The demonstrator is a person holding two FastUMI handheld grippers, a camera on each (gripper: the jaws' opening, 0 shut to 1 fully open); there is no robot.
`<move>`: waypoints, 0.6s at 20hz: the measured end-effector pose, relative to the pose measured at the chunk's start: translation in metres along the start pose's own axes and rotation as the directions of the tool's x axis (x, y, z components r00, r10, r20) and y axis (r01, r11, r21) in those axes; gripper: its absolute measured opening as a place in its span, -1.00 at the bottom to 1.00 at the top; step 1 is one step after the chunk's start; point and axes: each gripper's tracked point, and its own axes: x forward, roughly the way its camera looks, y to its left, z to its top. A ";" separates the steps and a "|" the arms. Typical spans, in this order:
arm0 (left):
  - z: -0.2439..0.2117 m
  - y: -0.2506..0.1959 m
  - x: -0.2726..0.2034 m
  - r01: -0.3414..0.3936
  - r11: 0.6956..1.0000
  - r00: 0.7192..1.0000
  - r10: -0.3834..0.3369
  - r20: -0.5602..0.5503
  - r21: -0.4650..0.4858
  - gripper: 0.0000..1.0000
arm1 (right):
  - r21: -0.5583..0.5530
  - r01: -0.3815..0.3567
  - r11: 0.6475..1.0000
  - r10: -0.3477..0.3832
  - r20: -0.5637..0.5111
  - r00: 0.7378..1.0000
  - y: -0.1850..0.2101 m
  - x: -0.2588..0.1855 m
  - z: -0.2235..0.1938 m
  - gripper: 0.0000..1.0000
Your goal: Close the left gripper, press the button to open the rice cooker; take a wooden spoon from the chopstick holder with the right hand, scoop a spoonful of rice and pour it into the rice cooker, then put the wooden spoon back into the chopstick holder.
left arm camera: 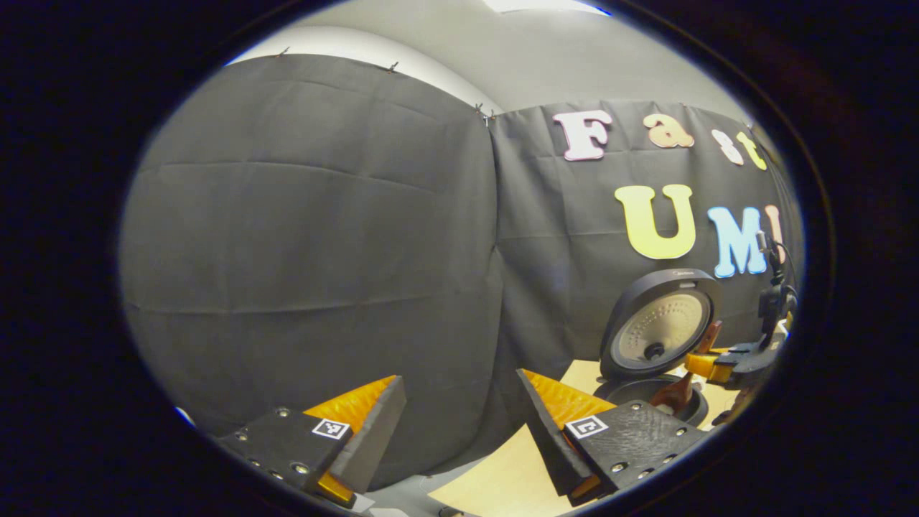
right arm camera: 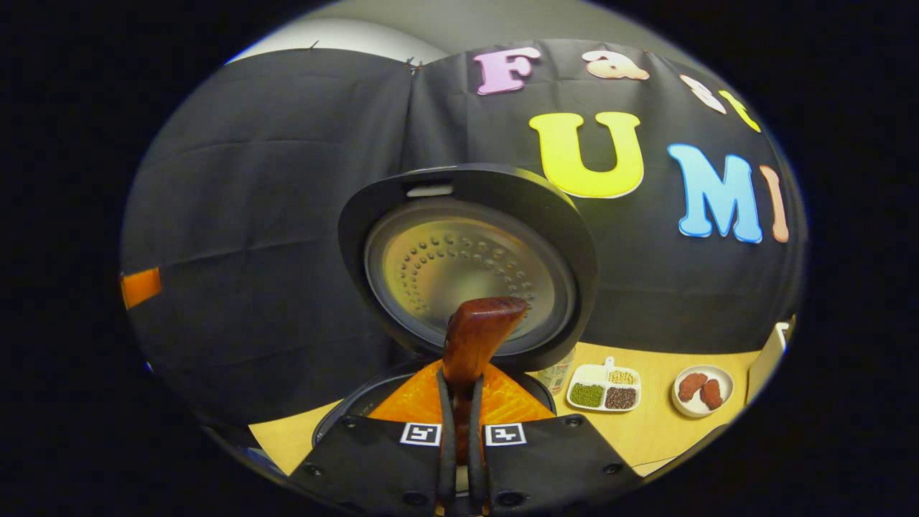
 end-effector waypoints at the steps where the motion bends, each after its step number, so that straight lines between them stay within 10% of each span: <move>1: -0.001 0.000 0.000 -0.004 1.000 1.000 0.004 -0.001 -0.003 0.83 | -0.043 0.002 0.999 -0.002 0.000 1.000 0.003 0.001 0.000 -0.84; 12: -0.004 0.013 -0.006 -0.039 0.999 0.999 0.039 0.000 -0.012 0.83 | -0.563 0.073 0.823 -0.067 0.032 0.997 0.023 0.002 -0.013 -0.84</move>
